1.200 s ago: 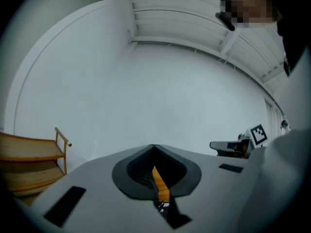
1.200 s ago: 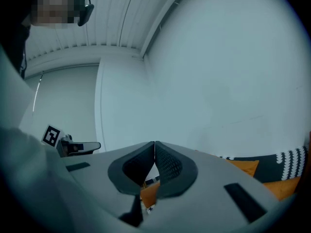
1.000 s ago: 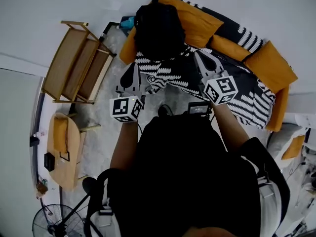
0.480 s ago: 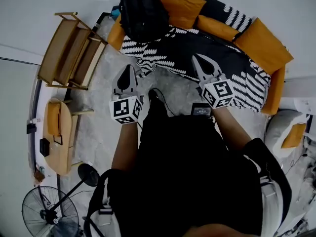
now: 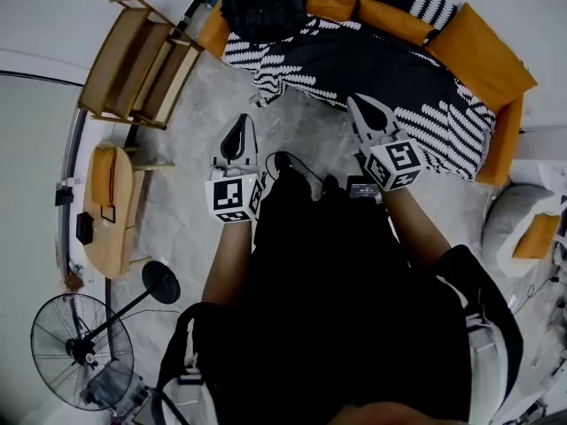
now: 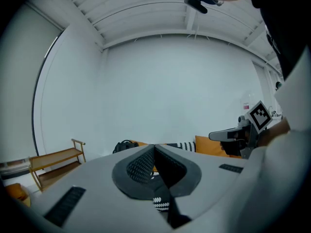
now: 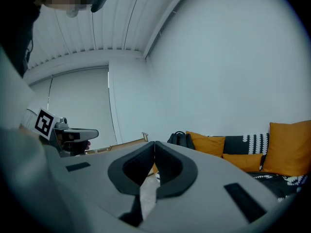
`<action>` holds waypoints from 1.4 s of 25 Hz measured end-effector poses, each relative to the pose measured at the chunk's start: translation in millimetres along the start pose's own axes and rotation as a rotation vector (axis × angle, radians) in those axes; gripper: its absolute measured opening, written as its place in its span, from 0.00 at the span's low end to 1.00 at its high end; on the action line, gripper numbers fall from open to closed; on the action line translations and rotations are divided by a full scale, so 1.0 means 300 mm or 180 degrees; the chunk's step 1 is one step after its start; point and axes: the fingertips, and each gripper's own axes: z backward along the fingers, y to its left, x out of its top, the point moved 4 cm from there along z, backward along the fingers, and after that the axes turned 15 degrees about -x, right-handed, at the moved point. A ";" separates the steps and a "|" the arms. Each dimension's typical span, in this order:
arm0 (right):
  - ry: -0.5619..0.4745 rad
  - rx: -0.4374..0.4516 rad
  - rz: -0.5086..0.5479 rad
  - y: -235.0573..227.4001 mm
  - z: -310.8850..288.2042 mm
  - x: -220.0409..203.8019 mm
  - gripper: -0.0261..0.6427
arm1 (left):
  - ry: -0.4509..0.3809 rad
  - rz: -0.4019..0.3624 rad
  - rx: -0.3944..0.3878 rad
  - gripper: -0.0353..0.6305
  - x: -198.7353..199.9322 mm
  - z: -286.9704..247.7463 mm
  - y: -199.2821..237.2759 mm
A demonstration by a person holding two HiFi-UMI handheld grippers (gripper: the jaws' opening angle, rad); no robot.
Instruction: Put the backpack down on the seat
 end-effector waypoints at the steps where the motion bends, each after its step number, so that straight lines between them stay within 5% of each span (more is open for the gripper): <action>1: -0.0028 -0.0010 0.0032 0.014 0.016 0.001 0.09 | -0.0012 -0.0001 0.0022 0.08 0.002 0.020 -0.005; 13: -0.0036 -0.0185 0.0175 0.113 0.152 -0.002 0.09 | -0.0259 0.0273 -0.0116 0.08 -0.007 0.158 -0.025; 24: 0.0201 -0.0249 0.0341 0.388 0.328 -0.095 0.09 | -0.0353 0.0503 -0.0249 0.08 -0.096 0.465 0.003; 35: 0.0250 -0.0236 0.0385 0.453 0.406 -0.122 0.09 | -0.0312 0.0422 -0.0351 0.08 -0.141 0.568 -0.044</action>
